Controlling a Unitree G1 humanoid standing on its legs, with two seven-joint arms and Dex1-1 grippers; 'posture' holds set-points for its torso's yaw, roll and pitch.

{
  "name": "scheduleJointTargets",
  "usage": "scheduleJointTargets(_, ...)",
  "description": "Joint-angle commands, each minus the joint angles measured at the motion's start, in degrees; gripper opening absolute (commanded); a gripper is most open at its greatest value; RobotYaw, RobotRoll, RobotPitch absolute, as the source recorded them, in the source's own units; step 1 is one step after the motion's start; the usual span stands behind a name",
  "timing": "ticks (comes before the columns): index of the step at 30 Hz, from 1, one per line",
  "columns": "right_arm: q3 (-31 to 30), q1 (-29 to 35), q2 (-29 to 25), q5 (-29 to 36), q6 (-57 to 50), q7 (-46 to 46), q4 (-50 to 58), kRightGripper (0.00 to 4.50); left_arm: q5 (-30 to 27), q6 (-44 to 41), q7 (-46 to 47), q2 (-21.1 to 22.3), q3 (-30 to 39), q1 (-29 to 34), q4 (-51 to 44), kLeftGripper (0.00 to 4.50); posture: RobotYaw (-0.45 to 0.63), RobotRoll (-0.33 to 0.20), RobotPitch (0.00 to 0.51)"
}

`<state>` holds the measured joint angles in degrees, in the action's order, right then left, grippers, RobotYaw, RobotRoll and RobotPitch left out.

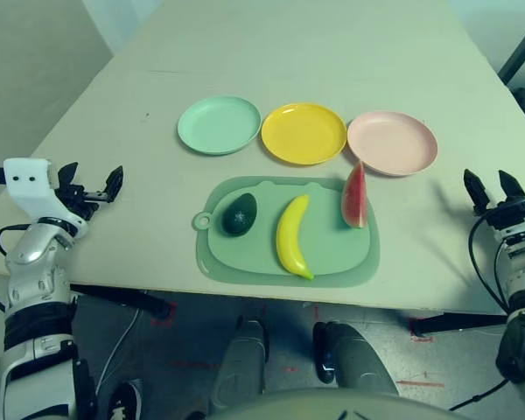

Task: Place the fruits into color-matched plates.

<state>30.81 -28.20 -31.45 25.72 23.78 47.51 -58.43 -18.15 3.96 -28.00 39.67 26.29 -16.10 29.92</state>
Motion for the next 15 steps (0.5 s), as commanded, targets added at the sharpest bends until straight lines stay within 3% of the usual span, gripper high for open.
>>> scheduleJointTargets(1,0.0,0.1,0.2,0.1,0.2,-0.3,-0.9,4.48,-0.1,-0.8,0.7,1.0,1.0,0.1,-0.8,4.5,0.05,0.0,0.166)
scheduleJointTargets(15,0.1,-1.4,-3.0,-0.4,-2.3,-2.2,-3.4,4.48,-0.8,-1.5,1.8,-1.2,1.0,1.4,-3.2,4.5,0.01,0.0,0.165)
